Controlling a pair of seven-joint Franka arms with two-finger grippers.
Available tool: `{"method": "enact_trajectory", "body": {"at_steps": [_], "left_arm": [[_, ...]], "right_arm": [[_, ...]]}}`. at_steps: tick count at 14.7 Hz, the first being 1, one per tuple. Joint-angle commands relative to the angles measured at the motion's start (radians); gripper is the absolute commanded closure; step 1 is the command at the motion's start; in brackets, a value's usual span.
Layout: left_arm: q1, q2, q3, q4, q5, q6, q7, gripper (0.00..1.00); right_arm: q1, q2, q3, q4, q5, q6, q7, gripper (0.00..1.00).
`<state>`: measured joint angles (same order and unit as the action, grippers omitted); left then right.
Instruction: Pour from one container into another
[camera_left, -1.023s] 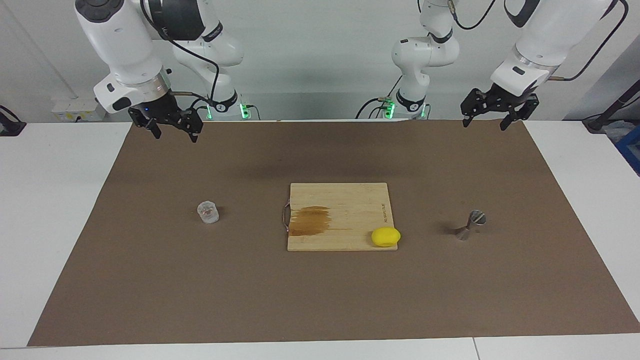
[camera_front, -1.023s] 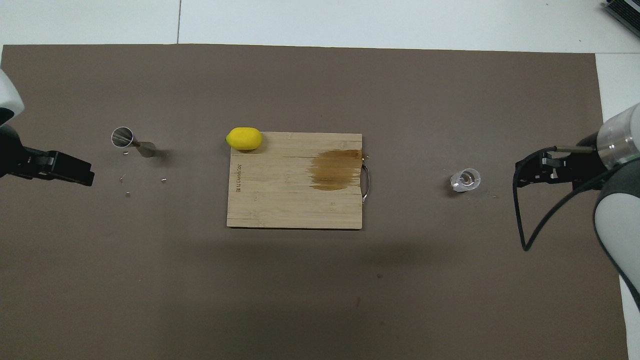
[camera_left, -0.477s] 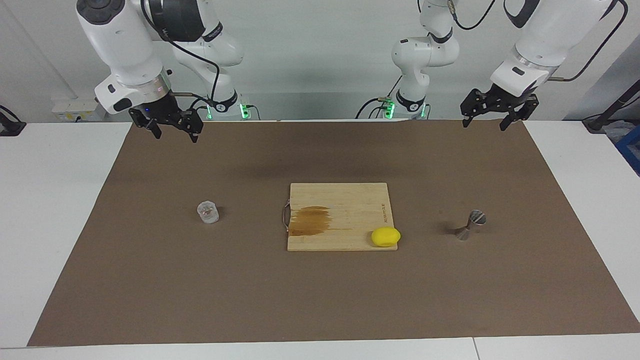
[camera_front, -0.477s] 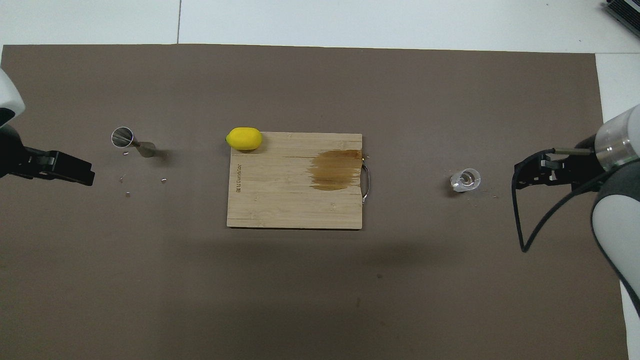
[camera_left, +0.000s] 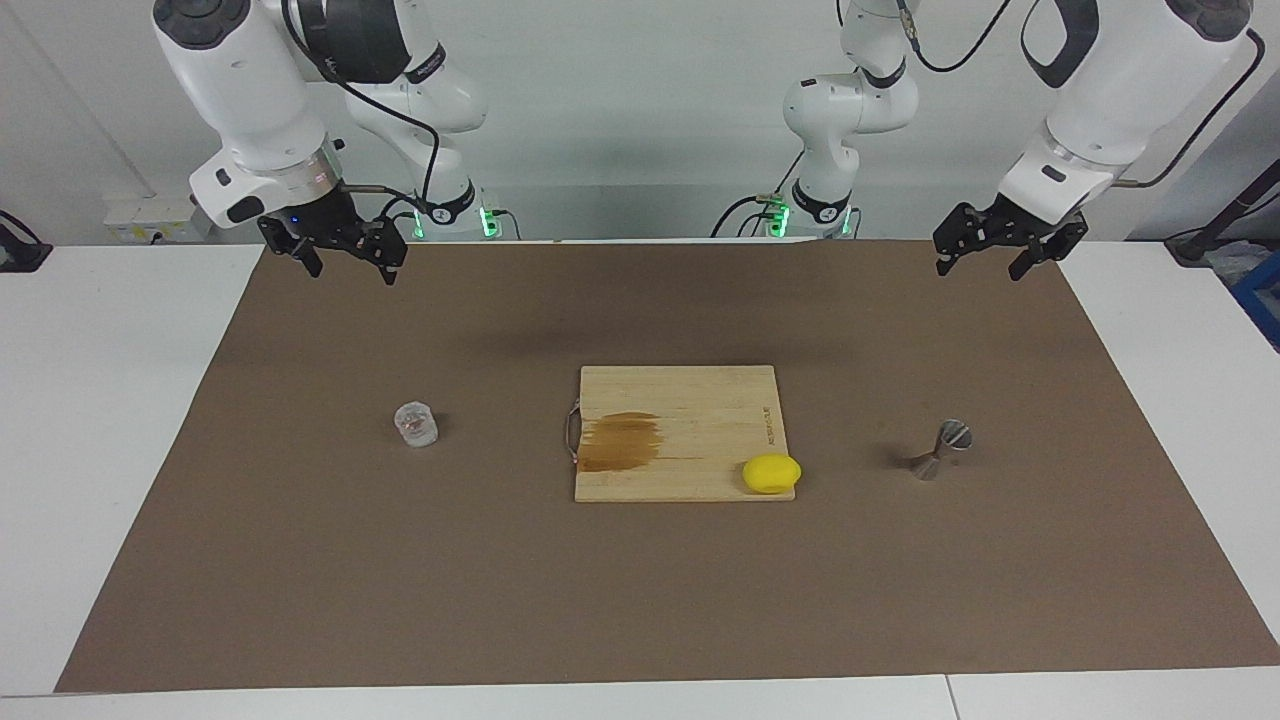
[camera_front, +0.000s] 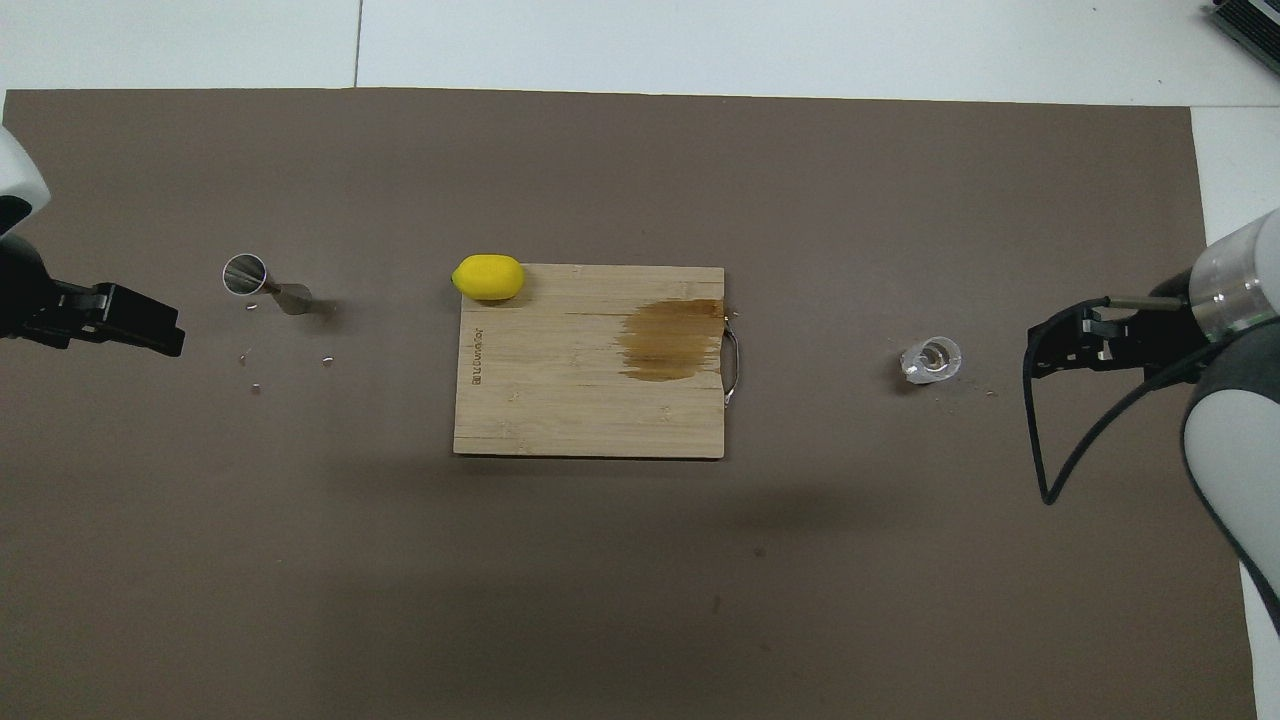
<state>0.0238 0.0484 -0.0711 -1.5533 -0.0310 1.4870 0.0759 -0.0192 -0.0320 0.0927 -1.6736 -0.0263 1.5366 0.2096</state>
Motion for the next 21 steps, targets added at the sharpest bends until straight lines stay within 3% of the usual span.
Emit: {"method": "enact_trajectory", "body": {"at_steps": [1,4,9,13,21], "left_arm": [[0.028,0.137,0.02,0.114,-0.014,-0.074,-0.001,0.0],[0.024,0.264,0.1,0.225,-0.065,-0.122,-0.014,0.0],[0.034,0.317,0.19,0.196,-0.223,-0.12,-0.317,0.0],[0.071,0.304,0.249,0.067,-0.495,-0.05,-0.705,0.0],[0.168,0.251,0.251,-0.194,-0.828,0.238,-1.102,0.0]], "right_arm": [[-0.008,-0.025,0.005,-0.025,0.002,0.016,-0.002,0.0],[0.001,-0.023,0.005,-0.025,0.003,0.016,-0.001,0.0],[0.001,-0.022,0.005,-0.023,0.005,0.023,0.014,0.0],[-0.013,-0.019,0.004,-0.023,0.005,0.033,0.036,0.01],[-0.028,0.004,0.001,-0.021,0.019,0.071,0.247,0.03]]}}
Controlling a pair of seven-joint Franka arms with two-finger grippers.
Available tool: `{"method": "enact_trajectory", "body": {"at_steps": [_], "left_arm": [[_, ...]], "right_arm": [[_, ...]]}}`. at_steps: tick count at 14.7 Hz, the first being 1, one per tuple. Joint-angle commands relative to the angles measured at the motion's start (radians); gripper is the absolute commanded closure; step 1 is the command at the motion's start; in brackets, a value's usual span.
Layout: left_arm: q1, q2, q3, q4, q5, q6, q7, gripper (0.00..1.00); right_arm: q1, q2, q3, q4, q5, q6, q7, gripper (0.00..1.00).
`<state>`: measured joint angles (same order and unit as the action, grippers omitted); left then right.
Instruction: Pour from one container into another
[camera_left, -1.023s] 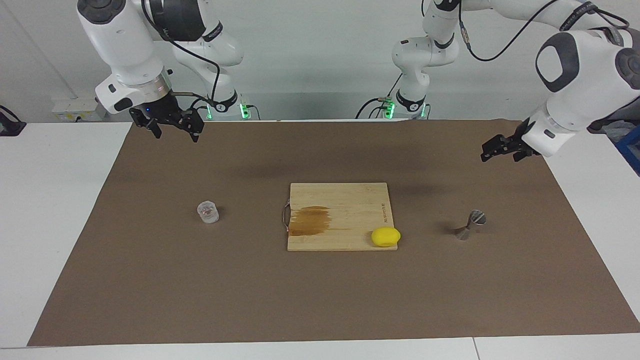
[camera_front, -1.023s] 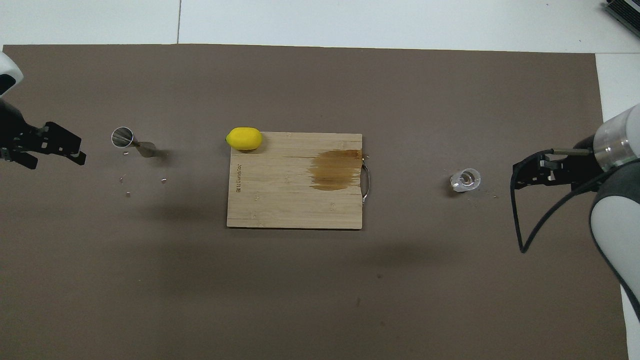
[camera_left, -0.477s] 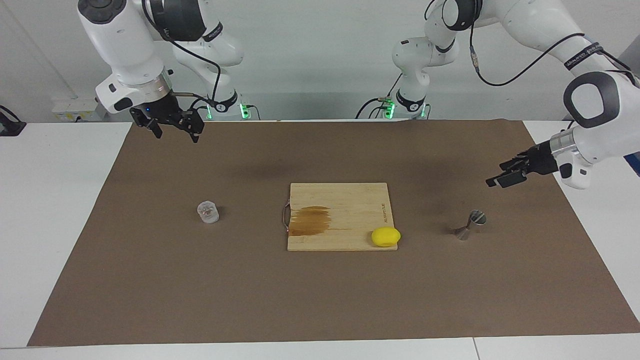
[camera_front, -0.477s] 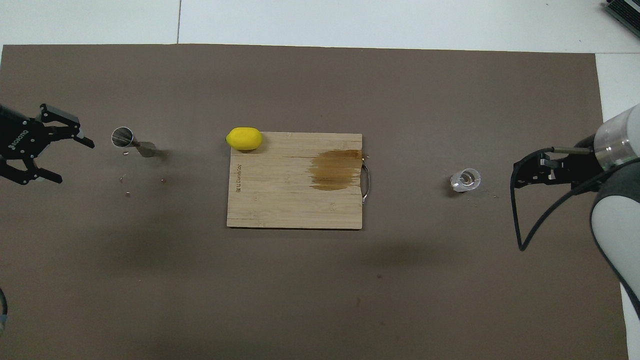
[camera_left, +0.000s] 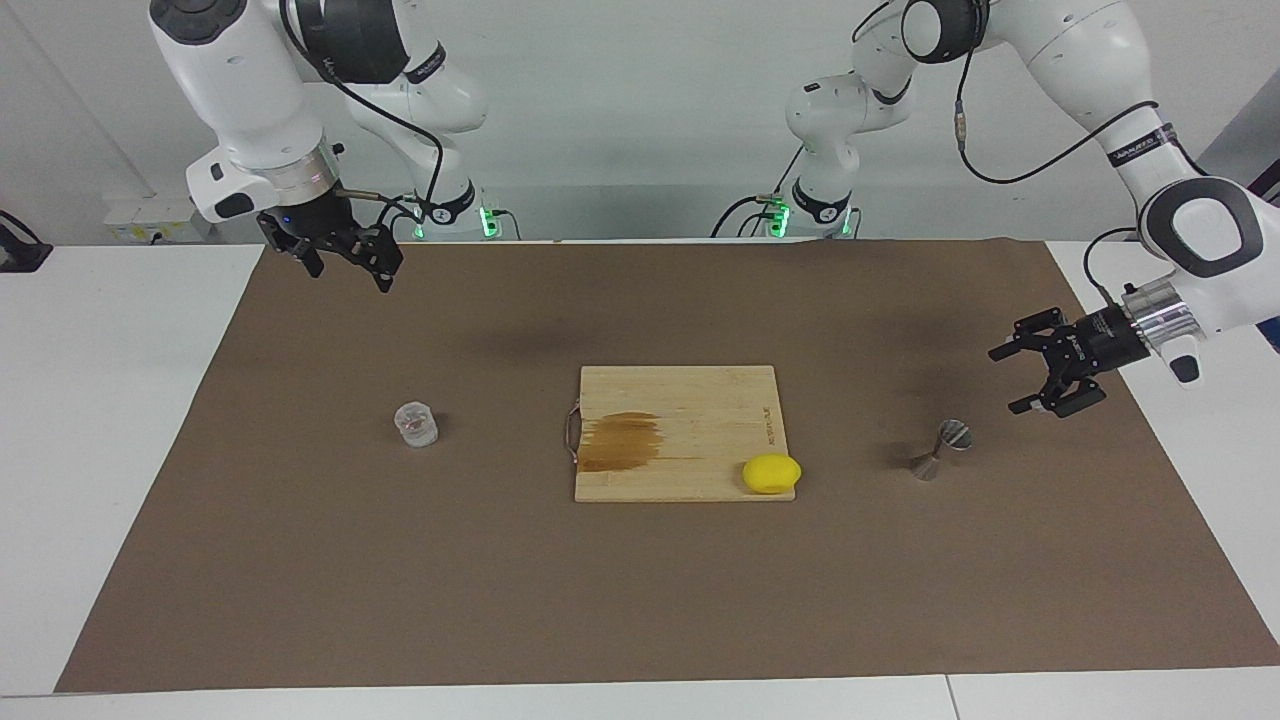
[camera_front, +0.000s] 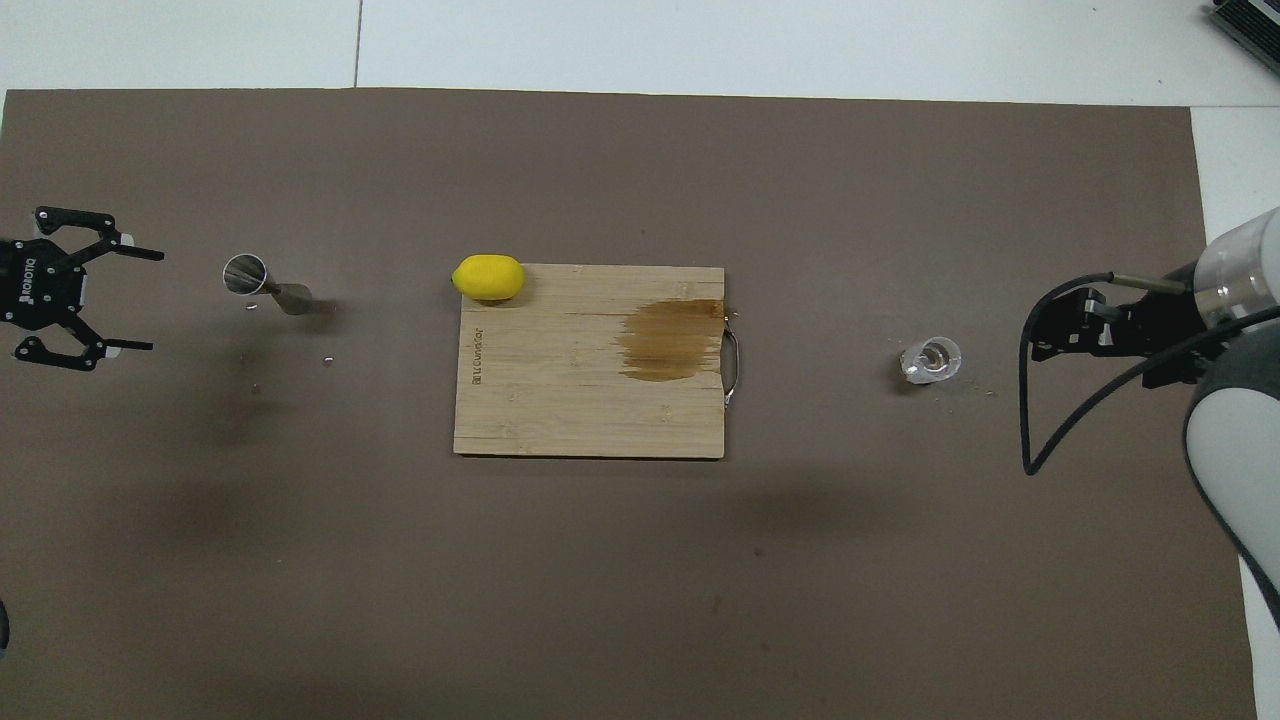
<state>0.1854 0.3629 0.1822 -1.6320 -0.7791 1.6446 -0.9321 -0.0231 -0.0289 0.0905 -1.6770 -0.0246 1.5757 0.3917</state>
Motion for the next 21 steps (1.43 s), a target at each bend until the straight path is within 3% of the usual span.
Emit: {"method": "enact_trajectory", "body": {"at_steps": [1,3,7,15,21], "left_arm": [[0.014,-0.077,-0.003,-0.158,-0.124,0.11,-0.102,0.0],[0.006,-0.102,-0.003,-0.235,-0.204,0.174,-0.1,0.0],[-0.006,-0.102,-0.004,-0.291,-0.307,0.202,-0.1,0.0],[-0.05,-0.056,-0.009,-0.296,-0.359,0.313,-0.096,0.0],[-0.072,-0.042,-0.012,-0.307,-0.414,0.356,-0.096,0.0]], "right_arm": [[-0.032,0.007,0.003,-0.018,0.028,0.039,0.105,0.03],[-0.055,0.021,0.003,-0.02,0.057,0.044,0.191,0.04],[-0.075,0.038,0.003,-0.026,0.077,0.056,0.343,0.04],[-0.193,0.044,0.003,-0.081,0.273,0.135,0.648,0.0],[-0.285,0.188,0.003,-0.084,0.451,0.153,0.686,0.0]]}}
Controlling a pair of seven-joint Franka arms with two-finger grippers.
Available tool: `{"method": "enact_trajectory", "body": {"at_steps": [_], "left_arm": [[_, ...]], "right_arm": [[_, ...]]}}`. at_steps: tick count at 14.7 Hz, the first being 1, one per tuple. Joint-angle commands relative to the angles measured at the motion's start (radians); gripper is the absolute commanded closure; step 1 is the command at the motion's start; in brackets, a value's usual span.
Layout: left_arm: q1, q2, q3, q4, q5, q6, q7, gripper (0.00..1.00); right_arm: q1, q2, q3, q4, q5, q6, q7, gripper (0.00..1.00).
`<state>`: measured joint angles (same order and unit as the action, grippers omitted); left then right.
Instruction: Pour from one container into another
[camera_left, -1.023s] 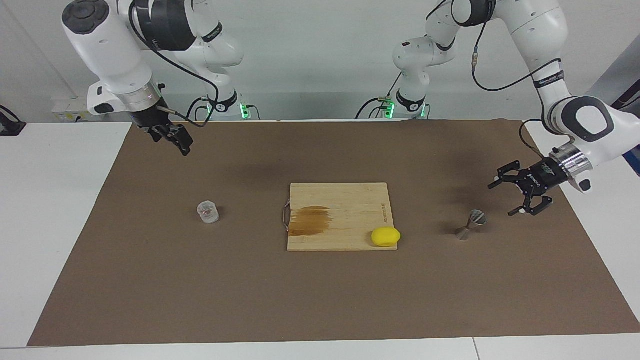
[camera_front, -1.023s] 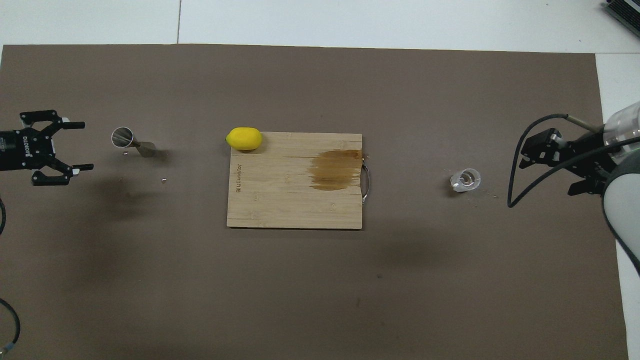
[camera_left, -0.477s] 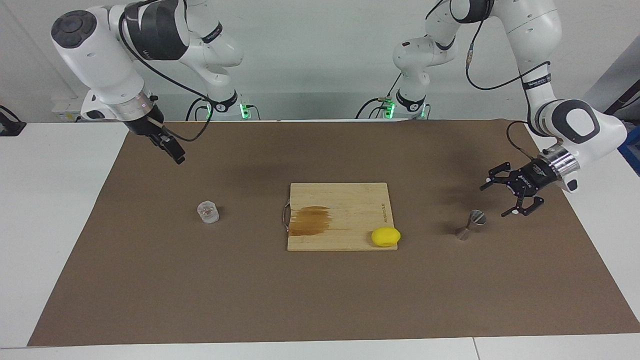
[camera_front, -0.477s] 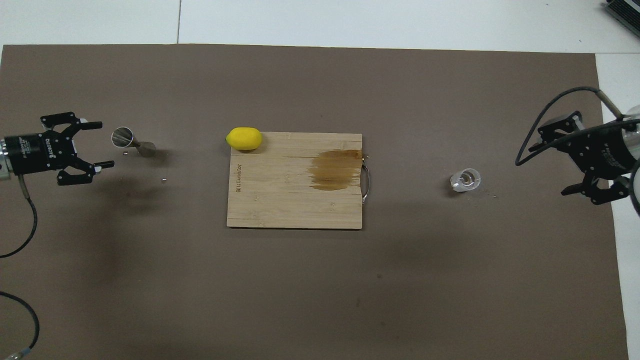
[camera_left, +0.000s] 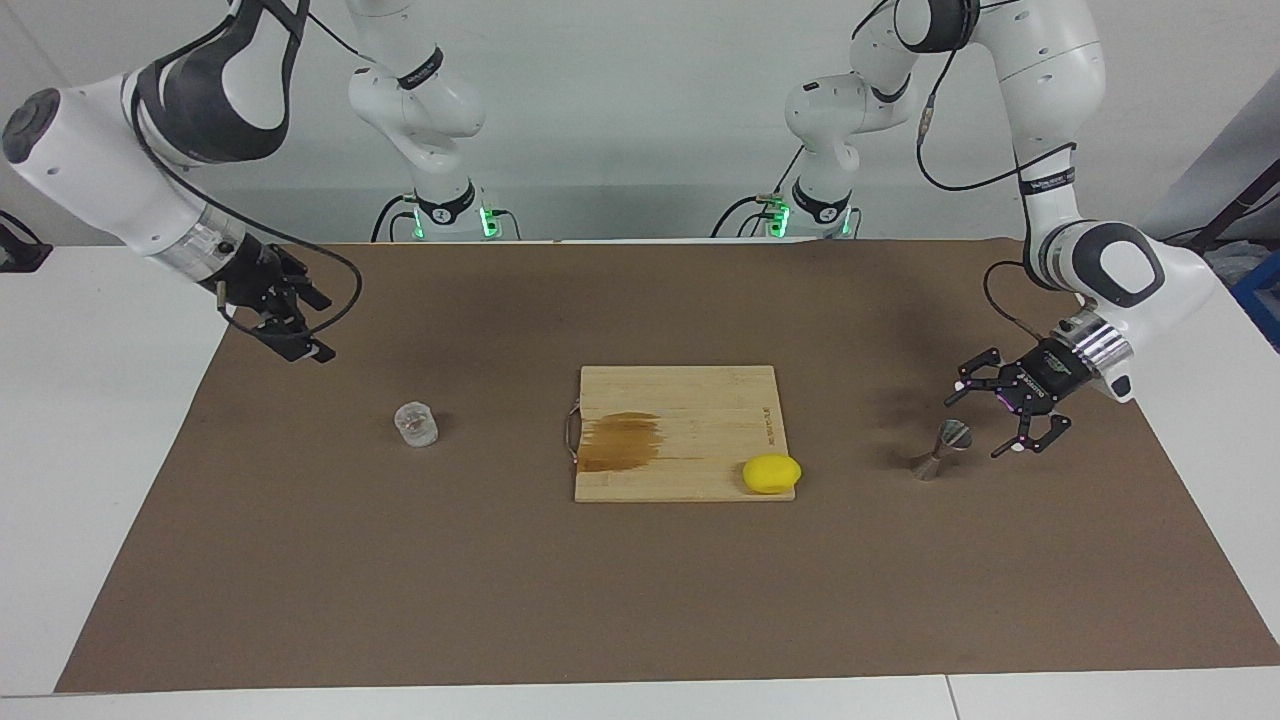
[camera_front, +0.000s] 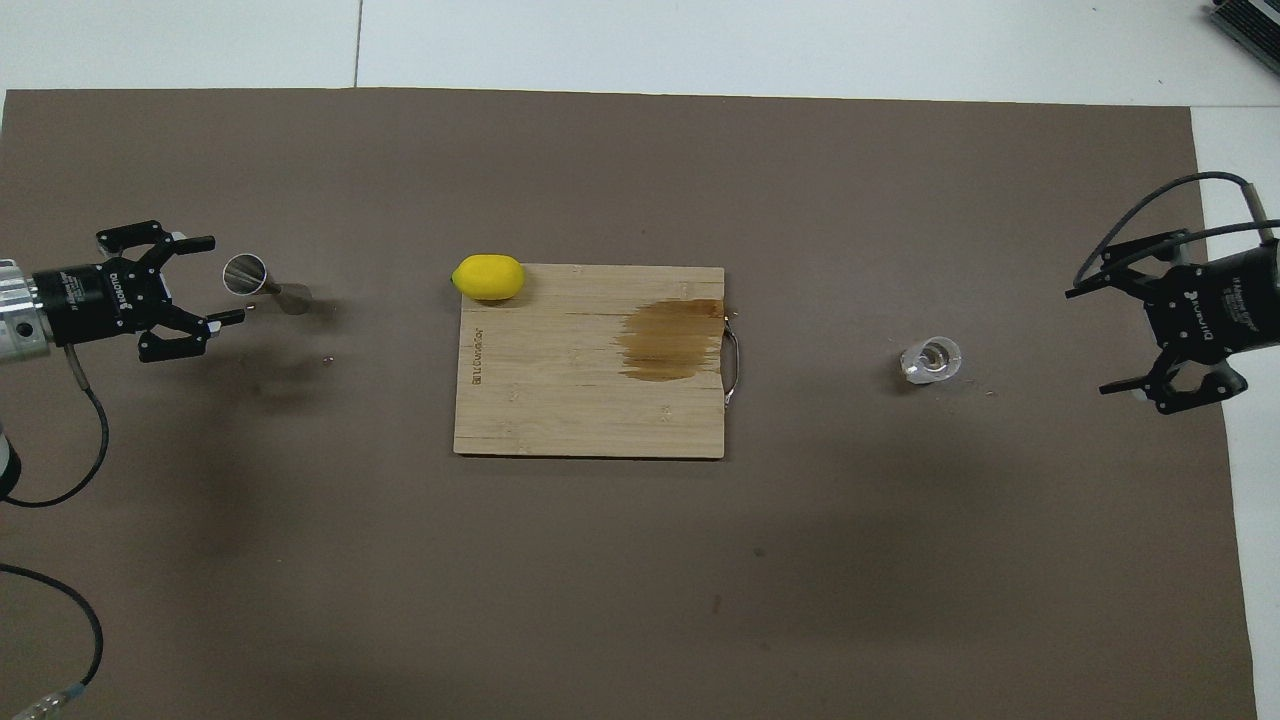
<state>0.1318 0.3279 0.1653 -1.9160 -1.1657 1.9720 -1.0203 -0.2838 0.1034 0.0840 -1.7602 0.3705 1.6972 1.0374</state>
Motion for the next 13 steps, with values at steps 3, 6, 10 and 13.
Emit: {"method": "enact_trajectory", "body": {"at_steps": [3,6,10,13], "left_arm": [[-0.035,-0.009,0.005,-0.026,-0.037,0.04,-0.006,0.0],[-0.05,-0.009,0.005,-0.035,-0.048,0.057,-0.006,0.02],[-0.052,-0.01,0.005,-0.041,-0.06,0.064,-0.011,0.1],[-0.047,-0.012,0.005,-0.04,-0.062,0.061,-0.027,0.3]], "right_arm": [[-0.046,0.113,0.008,-0.022,0.112,0.067,0.044,0.0],[-0.064,0.125,0.01,-0.113,0.169,0.163,0.036,0.0],[-0.071,0.13,0.01,-0.2,0.212,0.243,-0.069,0.0],[-0.097,0.192,0.01,-0.206,0.266,0.251,-0.147,0.0]]}}
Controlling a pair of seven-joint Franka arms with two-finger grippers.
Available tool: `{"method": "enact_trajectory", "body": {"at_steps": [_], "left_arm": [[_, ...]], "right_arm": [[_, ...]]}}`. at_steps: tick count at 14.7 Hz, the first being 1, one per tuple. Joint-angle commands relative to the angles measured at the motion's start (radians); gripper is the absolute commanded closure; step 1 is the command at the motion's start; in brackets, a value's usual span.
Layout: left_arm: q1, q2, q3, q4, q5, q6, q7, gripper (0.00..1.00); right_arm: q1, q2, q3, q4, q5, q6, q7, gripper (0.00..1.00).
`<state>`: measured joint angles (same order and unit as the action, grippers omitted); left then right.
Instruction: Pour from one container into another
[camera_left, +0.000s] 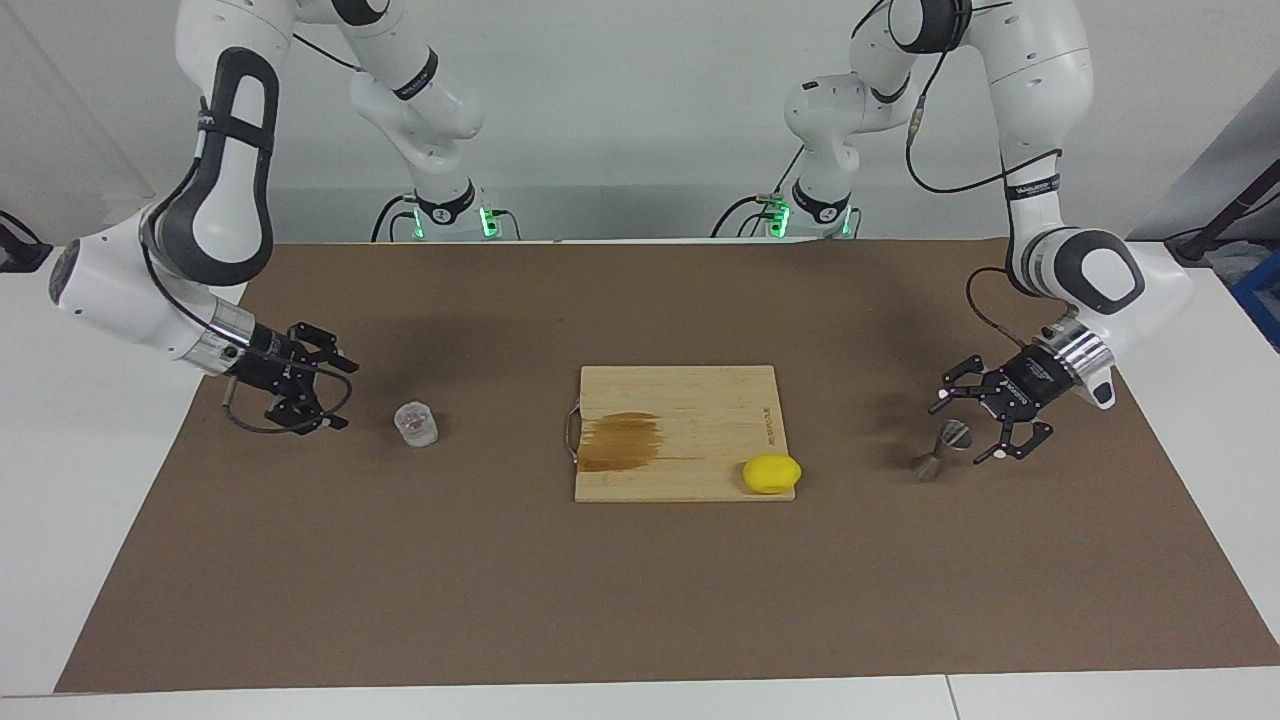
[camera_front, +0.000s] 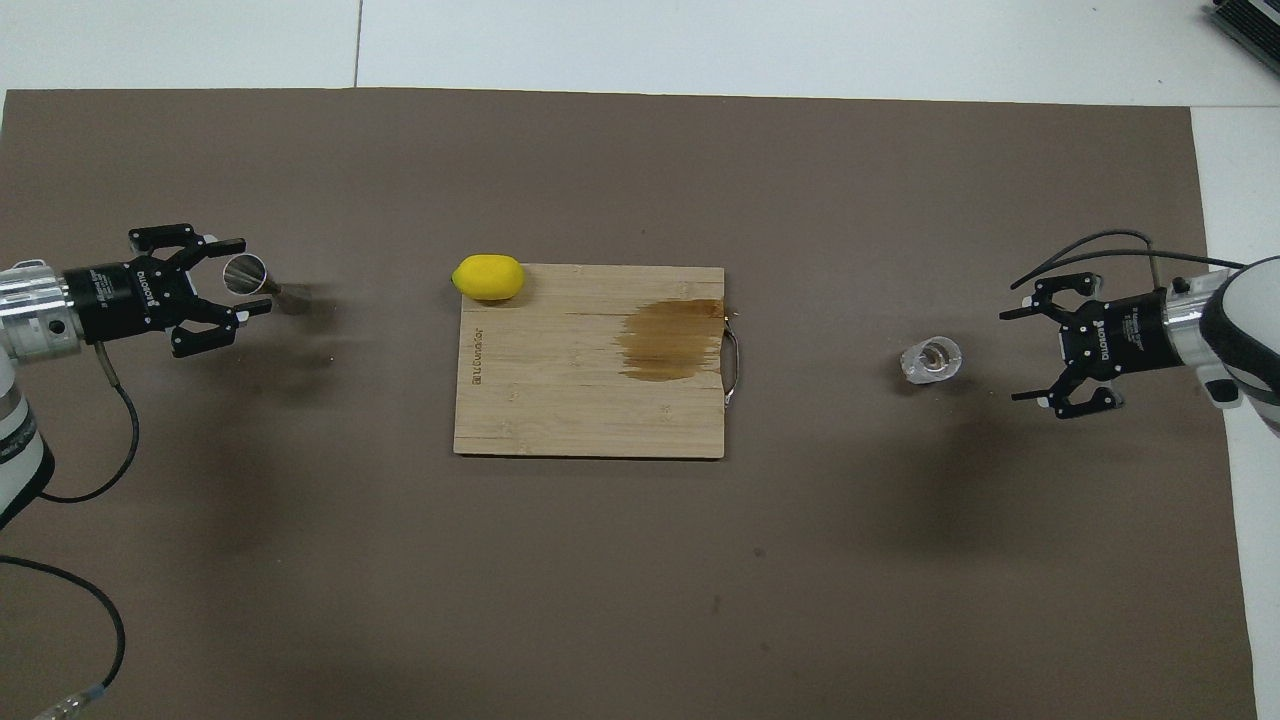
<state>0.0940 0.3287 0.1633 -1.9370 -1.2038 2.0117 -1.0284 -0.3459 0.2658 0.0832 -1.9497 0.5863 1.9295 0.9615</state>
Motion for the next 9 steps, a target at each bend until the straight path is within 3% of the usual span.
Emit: {"method": "enact_trajectory", "body": {"at_steps": [1,3,4,6,9], "left_arm": [[-0.007,-0.013,0.007,-0.017,-0.023,0.018,-0.027,0.34],[-0.002,-0.013,0.007,-0.017,-0.023,0.013,-0.038,0.65],[0.0,-0.013,0.007,-0.014,-0.023,0.01,-0.042,0.96],[-0.002,-0.011,0.007,-0.002,-0.025,-0.008,-0.071,1.0],[-0.014,-0.005,0.007,0.073,-0.013,-0.132,-0.078,1.0]], "right_arm": [[-0.041,0.051,0.01,-0.014,0.067,0.017,-0.078,0.0],[-0.054,0.093,0.01,-0.012,0.111,0.019,-0.139,0.0],[-0.054,0.104,0.01,-0.014,0.125,0.02,-0.153,0.0],[-0.048,0.107,0.01,-0.017,0.127,0.02,-0.167,0.0],[-0.048,0.141,0.012,-0.017,0.159,0.014,-0.196,0.0]]}}
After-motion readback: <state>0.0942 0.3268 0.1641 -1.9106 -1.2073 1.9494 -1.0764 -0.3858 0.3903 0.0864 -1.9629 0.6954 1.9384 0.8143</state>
